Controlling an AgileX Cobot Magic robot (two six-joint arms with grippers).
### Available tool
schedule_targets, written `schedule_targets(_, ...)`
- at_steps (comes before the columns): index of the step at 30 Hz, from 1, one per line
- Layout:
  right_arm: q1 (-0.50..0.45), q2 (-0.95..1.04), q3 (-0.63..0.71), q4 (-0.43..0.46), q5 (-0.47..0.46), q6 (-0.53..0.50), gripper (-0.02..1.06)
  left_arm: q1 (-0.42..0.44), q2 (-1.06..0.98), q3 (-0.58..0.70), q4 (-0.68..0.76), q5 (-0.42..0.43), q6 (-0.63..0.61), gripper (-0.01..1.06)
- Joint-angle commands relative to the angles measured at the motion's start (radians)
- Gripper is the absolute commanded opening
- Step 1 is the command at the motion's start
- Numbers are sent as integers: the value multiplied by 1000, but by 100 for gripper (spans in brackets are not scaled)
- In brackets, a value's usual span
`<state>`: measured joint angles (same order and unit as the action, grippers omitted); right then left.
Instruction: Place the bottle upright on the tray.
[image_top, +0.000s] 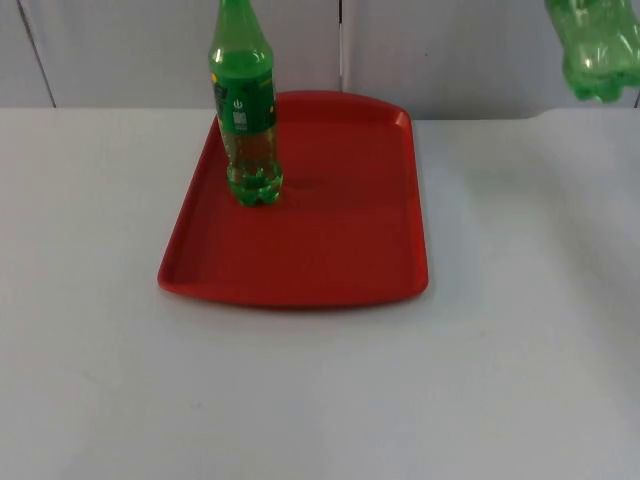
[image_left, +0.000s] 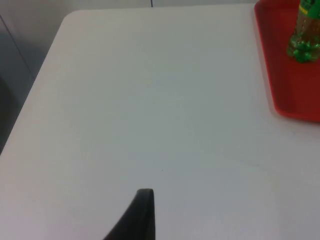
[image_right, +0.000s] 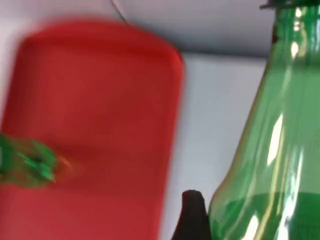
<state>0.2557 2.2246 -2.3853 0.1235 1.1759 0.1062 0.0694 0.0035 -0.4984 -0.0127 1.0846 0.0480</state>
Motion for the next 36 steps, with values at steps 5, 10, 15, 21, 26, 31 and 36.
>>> schedule_targets(5,50,-137,-4,-54,-136,-42,0,1,-3,4,4,-11,0,105)
schedule_targets(10,117,-178,-4,-75,-252,-22,0,1,-3,4,4,-11,0,105)
schedule_targets(15,200,-201,-4,-183,-322,13,0,1,-3,4,4,-11,0,105)
schedule_targets(21,279,-212,-4,-200,-342,36,0,1,-3,4,4,-11,0,105)
schedule_targets(26,325,-228,2,-221,-335,32,0,1,-3,4,4,-11,0,105)
schedule_targets(31,357,-354,188,-249,-396,36,0,1,-3,4,4,-11,0,105)
schedule_targets(36,360,-535,519,-285,-541,32,0,1,-3,4,4,-11,0,105)
